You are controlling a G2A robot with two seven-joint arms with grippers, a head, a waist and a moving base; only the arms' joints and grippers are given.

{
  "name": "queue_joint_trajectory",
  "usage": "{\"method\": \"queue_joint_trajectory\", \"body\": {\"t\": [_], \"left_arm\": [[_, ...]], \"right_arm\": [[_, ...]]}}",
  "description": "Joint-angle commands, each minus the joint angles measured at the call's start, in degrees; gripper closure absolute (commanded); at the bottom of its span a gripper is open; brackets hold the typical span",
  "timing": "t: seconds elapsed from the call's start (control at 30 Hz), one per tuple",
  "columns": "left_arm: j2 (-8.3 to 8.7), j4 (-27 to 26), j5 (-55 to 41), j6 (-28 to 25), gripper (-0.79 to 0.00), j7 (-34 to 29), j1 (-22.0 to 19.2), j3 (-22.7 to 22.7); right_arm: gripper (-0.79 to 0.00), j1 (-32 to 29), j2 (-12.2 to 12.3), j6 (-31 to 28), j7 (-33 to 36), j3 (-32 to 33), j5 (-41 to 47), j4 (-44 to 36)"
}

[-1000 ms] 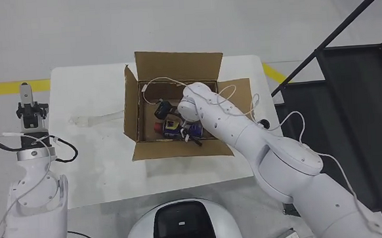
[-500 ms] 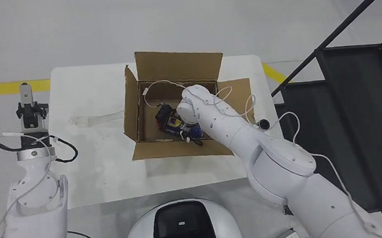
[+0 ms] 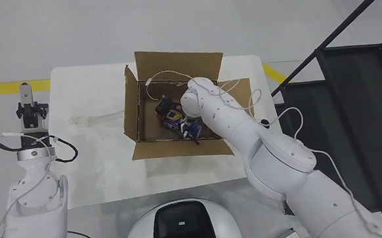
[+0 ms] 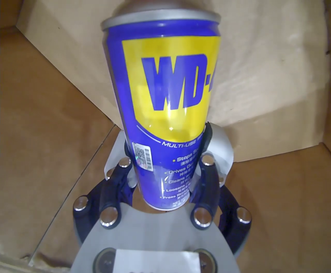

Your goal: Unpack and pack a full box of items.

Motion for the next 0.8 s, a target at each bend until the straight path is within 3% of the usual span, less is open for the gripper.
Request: {"method": "queue_joint_trajectory", "body": {"t": [0.0, 0.4, 0.53, 0.57, 0.6, 0.63, 0.77], "left_arm": [[0.00, 0.0, 0.0, 0.0, -0.785, 0.0, 0.0, 0.0], [0.00, 0.0, 0.0, 0.0, -0.785, 0.0, 0.0, 0.0], [0.00, 0.0, 0.0, 0.0, -0.785, 0.0, 0.0, 0.0], [0.00, 0.0, 0.0, 0.0, -0.785, 0.0, 0.0, 0.0], [0.00, 0.0, 0.0, 0.0, -0.785, 0.0, 0.0, 0.0], [0.00, 0.0, 0.0, 0.0, -0.785, 0.0, 0.0, 0.0], [0.00, 0.0, 0.0, 0.0, -0.785, 0.0, 0.0, 0.0]], "right_arm": [[0.000, 0.5, 0.1, -0.5, 0.3, 0.4, 0.5, 0.3], [0.000, 1.4, 1.2, -3.0, 2.0, 2.6, 2.8, 1.0], [0.000, 0.5, 1.5, -1.4, 0.8, 2.0, 0.5, 0.3], [-0.043, 0.2, 1.5, -0.6, 0.4, 1.8, -0.2, -0.1], [-0.252, -0.3, 1.5, -0.2, 0.2, 1.5, -0.8, -0.6], [-0.345, -0.7, 1.5, -0.1, 0.3, 1.4, -1.0, -1.0], [-0.520, -1.8, 1.3, 2.1, -0.2, 1.1, -1.8, -2.2]]}}
